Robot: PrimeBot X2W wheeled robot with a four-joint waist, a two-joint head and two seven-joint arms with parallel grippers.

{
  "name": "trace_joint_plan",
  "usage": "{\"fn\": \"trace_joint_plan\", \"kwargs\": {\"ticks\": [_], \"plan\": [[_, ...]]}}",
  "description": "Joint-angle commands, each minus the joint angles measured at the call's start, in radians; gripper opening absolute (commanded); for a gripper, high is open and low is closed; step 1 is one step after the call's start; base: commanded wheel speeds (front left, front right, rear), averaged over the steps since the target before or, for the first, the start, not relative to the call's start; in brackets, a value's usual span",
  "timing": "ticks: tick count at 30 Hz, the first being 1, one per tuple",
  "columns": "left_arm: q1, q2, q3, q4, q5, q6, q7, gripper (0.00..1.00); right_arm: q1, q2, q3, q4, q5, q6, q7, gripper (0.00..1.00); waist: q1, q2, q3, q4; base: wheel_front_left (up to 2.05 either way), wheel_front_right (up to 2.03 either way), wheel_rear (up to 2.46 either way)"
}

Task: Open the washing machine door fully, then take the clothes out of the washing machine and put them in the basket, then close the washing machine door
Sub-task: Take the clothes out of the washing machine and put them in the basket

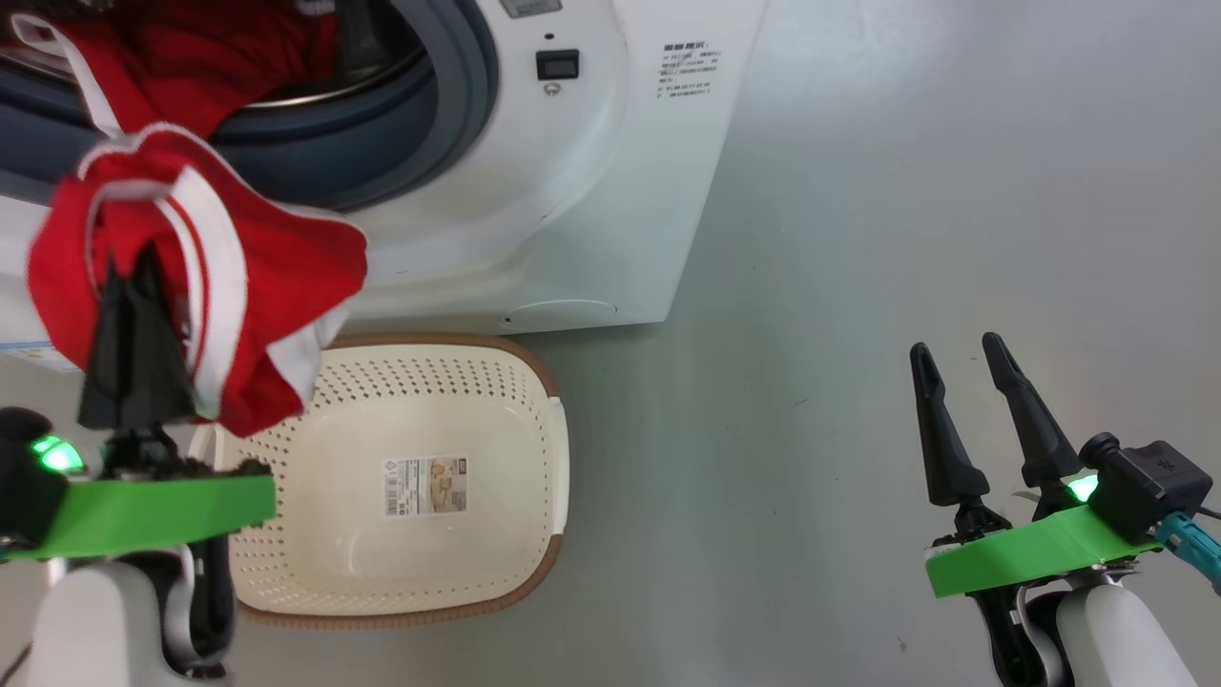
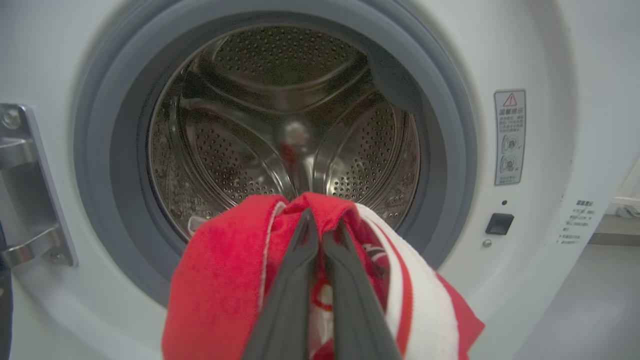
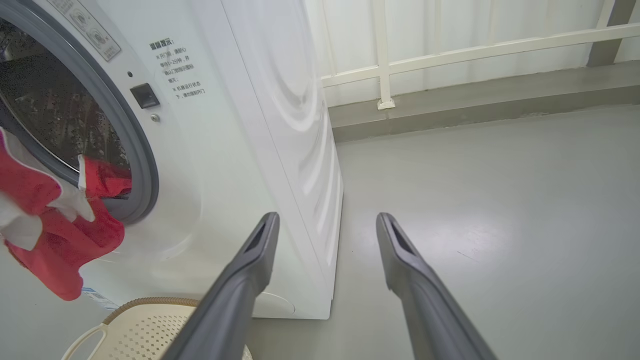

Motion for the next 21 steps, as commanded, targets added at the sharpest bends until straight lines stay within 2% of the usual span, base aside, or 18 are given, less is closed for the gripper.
{"fn": "trace_joint_plan", "kwargs": {"ticks": [1, 11, 21], "plan": [[0.024, 0.020, 0.020, -0.007, -0.008, -0.005, -0.005, 0.00, -0.005, 0.000, 0.028, -0.027, -0.010, 0.007, -0.006, 1.00, 0.0000, 0.0000, 0.006, -0.002, 0.00, 0.00, 0.00], [0.034, 0.020, -0.024, 0.213, -0.015, 0.007, -0.005, 0.00, -0.031, 0.000, 0.034, -0.037, -0.006, 0.007, -0.006, 1.00, 0.0000, 0.0000, 0.081, -0.006, 0.00, 0.00, 0.00], [-0.061, 0.020, -0.044, 0.414, 0.027, 0.005, -0.005, 0.00, -0.074, 0.000, 0.032, -0.052, 0.000, 0.007, -0.006, 1.00, 0.0000, 0.0000, 0.180, -0.016, 0.00, 0.00, 0.00]]}}
